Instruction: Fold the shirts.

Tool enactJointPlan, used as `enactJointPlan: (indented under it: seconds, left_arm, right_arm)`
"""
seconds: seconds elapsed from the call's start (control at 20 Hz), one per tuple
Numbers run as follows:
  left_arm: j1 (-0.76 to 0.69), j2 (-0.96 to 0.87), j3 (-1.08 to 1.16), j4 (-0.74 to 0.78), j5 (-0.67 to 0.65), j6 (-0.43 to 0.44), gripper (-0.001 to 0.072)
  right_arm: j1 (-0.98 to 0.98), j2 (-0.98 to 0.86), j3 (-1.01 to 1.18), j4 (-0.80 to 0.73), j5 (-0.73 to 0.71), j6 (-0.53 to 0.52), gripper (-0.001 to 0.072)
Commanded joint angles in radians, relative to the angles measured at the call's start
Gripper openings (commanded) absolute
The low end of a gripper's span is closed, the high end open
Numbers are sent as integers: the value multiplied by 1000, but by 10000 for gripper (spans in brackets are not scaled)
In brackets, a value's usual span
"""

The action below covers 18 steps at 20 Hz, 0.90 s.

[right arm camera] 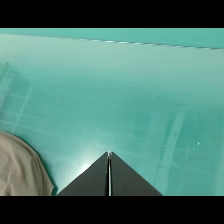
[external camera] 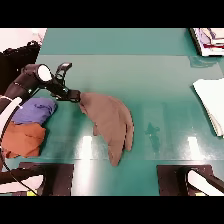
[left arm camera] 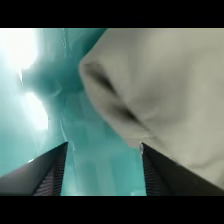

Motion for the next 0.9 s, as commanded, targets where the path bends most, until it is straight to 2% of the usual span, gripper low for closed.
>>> enactJointPlan:
  seconds: [0.0,0.2,0.35,0.4,0.45,0.5,0.55,0.7,0.85]
  left_arm:
    - [16,-29,-75,-32,68,13,537]
    - [16,-30,-153,-180,219,89,536]
    - [16,-55,-161,-233,243,90,535]
    - [16,-59,-161,-251,247,95,479]
    - [16,-59,-161,-259,259,94,267]
    - [16,-59,-161,-273,274,94,113]
    - [16,-58,-159,-275,277,94,30]
    - [16,-38,-100,-235,252,95,25]
    - [16,14,-2,-188,244,99,26]
  right_arm:
    - [0,-3,0,-1,0,0,14]
    - [0,-5,-1,-1,0,0,14]
    - [0,-4,-1,0,1,0,14]
    - [0,-4,-1,0,2,0,14]
    - [0,-5,-1,0,5,0,14]
    - [0,-5,-1,0,13,0,15]
    - [0,-5,-2,-1,31,0,14]
    - [5,8,-81,-2,125,0,14]
    - [66,69,-376,-6,120,0,19]
